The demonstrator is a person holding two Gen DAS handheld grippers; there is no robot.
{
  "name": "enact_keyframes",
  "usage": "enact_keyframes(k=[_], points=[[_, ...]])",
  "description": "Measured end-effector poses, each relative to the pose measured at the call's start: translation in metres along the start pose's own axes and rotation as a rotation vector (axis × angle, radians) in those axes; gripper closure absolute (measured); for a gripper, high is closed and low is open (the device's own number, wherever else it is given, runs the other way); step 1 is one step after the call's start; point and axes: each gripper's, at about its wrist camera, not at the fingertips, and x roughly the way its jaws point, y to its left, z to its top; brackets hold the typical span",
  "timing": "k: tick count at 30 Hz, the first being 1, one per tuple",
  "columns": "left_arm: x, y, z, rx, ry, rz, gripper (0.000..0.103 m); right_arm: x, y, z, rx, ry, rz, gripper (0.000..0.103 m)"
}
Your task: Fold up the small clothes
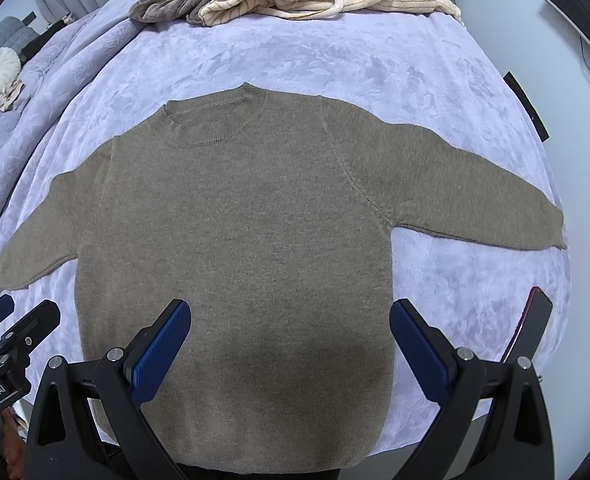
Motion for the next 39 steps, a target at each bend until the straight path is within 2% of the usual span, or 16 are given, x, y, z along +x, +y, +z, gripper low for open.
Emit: enact_keyframes(k=[14,27,34,39], points=[[0.005,0.007,0.001,-0.015,0.014,-0.001,0.0,0.003,0.006,0.003,-0.006,0.014,-0.013,0.003],[0.017,0.023,0.005,-0.049,0.031,-0.042,0.0,0.002,0.016,0.002,-0.022,0.016,-0.026,0.003],[0.036,0.065,0.007,-0.154,0.029,-0.089,0.0,0.004,0.03,0.002,-0.047,0.028,-0.044,0.003],[0.063,0.132,0.009,-0.285,0.01,-0.086,0.0,0.004,0.05,0.003,-0.089,0.034,-0.036,0.003]])
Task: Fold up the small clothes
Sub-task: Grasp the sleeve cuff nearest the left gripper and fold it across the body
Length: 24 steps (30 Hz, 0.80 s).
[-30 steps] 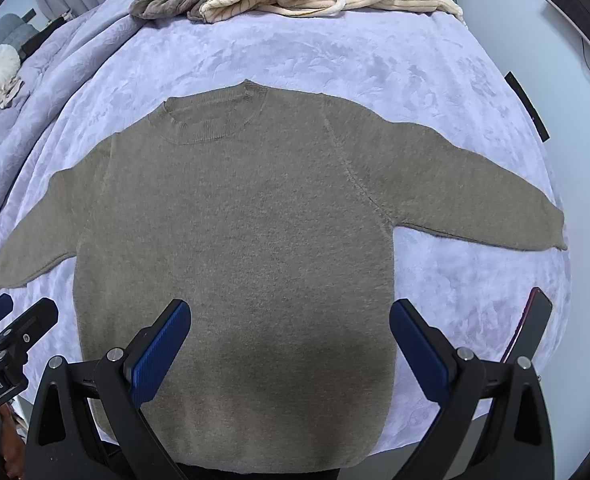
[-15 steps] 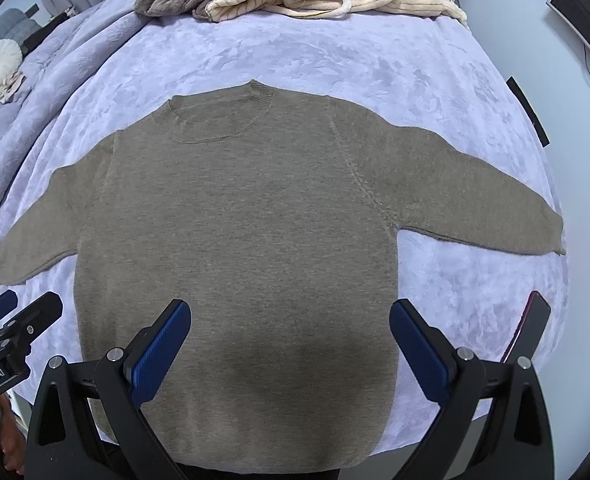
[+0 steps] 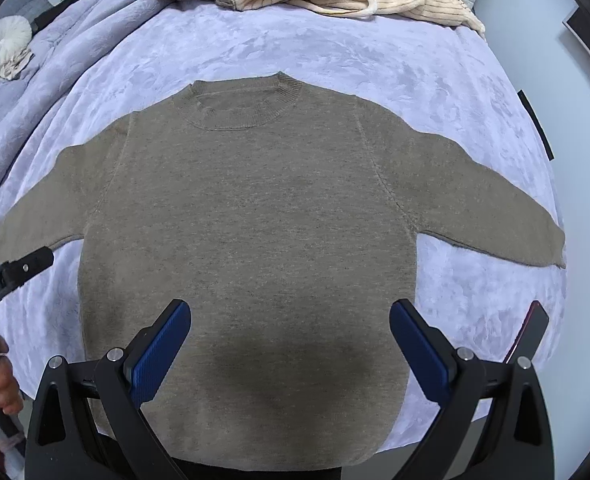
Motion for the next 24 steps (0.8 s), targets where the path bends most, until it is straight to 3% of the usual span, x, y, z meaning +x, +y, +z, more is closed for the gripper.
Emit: enact_keyframes(k=[8,13,17,19,20,21,22,24], points=[[0.037,0.144,0.033,-0.335,-0.049,0.079,0.0,-0.007,0.032,0.005,-0.079,0.003,0.018,0.003],[0.057,0.206,0.043,-0.549,-0.091,-0.019,0.0,-0.009,0.048,0.007,-0.145,0.017,0.008,0.003],[0.06,0.238,0.045,-0.668,-0.169,-0.049,0.003,-0.01,0.057,0.007,-0.183,0.024,0.008,0.003],[0.059,0.242,0.051,-0.669,-0.19,0.0,0.029,-0.01,0.059,0.006,-0.194,0.028,0.012,0.003],[0.059,0.24,0.053,-0.647,-0.19,0.02,0.054,-0.01,0.06,0.005,-0.198,0.031,0.016,0.003],[0.059,0.238,0.055,-0.612,-0.203,-0.008,0.081,-0.01,0.061,0.005,-0.202,0.034,0.02,0.003],[0.057,0.236,0.055,-0.593,-0.221,-0.058,0.093,-0.01,0.062,0.003,-0.203,0.033,0.025,0.003],[0.046,0.232,0.056,-0.565,-0.258,-0.074,0.093,-0.01,0.062,0.002,-0.203,0.032,0.035,0.003]])
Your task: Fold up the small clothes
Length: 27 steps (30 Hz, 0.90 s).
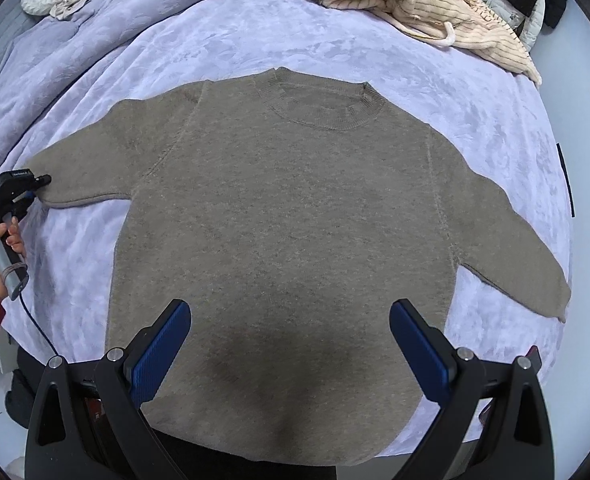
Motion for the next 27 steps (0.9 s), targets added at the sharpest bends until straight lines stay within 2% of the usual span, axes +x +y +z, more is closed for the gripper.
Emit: enact_keyframes(k=[3,7,10,14,17,19,21,22,24,25,26,27], points=[[-0.023,-0.03,-0.006,0.129,-0.068,0.008,0.093,-0.002,-0.004,-0.004,0.01,-0.014,0.017,0.003],[-0.055,-0.095,-0.026,0.31,-0.134,-0.07,0.093,-0.003,-0.017,-0.009,0.038,-0.029,0.038,0.003],[-0.07,-0.162,-0.054,0.48,-0.148,-0.146,0.093,-0.002,-0.032,-0.014,0.076,-0.033,0.054,0.003],[-0.064,-0.253,-0.12,0.722,-0.092,-0.225,0.093,0.002,-0.059,-0.02,0.137,-0.033,0.07,0.003],[-0.039,-0.301,-0.169,0.813,0.007,-0.251,0.093,0.009,-0.084,-0.028,0.193,-0.026,0.076,0.003],[-0.022,-0.317,-0.2,0.861,0.056,-0.221,0.093,0.014,-0.098,-0.034,0.222,-0.019,0.067,0.003],[-0.003,-0.33,-0.228,0.927,0.085,-0.123,0.091,0.02,-0.111,-0.04,0.236,-0.006,0.045,0.003],[0.005,-0.333,-0.24,0.957,0.091,-0.056,0.088,0.022,-0.117,-0.044,0.241,0.001,0.037,0.003],[0.014,-0.329,-0.255,1.0,0.099,0.057,0.06,0.026,-0.125,-0.047,0.245,0.012,0.022,0.003],[0.012,-0.324,-0.258,1.003,0.09,0.071,0.05,0.028,-0.129,-0.047,0.245,0.013,0.018,0.003],[0.004,-0.319,-0.259,0.999,0.071,0.068,0.035,0.029,-0.131,-0.046,0.242,0.014,0.013,0.003],[-0.005,-0.311,-0.258,0.996,0.051,0.065,0.027,0.029,-0.133,-0.045,0.235,0.012,0.008,0.003]])
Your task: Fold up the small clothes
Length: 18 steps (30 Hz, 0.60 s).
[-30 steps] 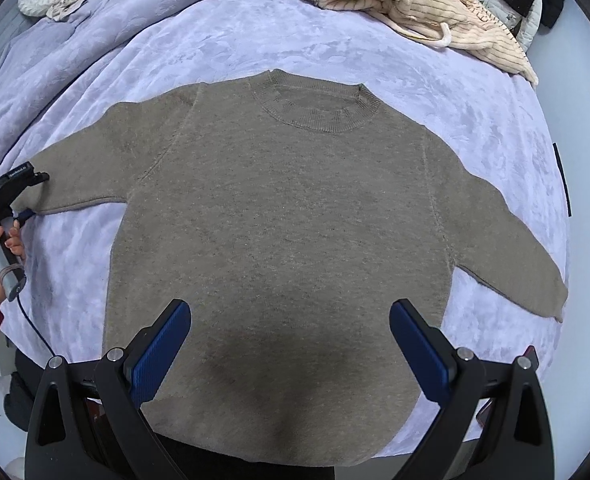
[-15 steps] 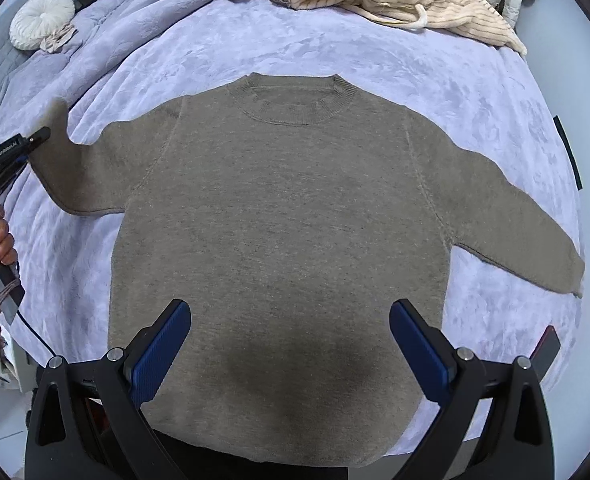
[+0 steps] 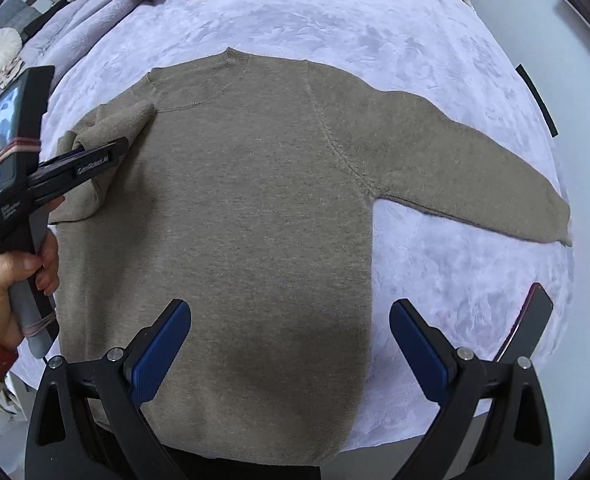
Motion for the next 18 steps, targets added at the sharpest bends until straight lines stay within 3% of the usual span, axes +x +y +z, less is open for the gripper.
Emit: enact_keyframes(k=[5,8,11,15,18], points=[[-0.039,0.05,-0.025,-0.069,-0.057,0.025,0.023,0.007,0.027,0.026,-0.111,-0.044,0.005,0.003],[-0.032,0.094,-0.037,-0.109,-0.027,0.103,0.023,0.016,0.072,0.048,-0.276,-0.095,0.01,0.003],[-0.009,0.122,-0.057,-0.098,0.053,0.234,0.023,0.034,0.133,0.068,-0.471,-0.154,-0.004,0.003],[0.012,0.143,-0.079,-0.164,0.117,0.23,0.023,0.065,0.208,0.084,-0.703,-0.227,-0.063,0.003],[0.028,0.141,-0.086,-0.15,0.129,0.264,0.023,0.107,0.245,0.087,-0.837,-0.235,-0.183,0.01]])
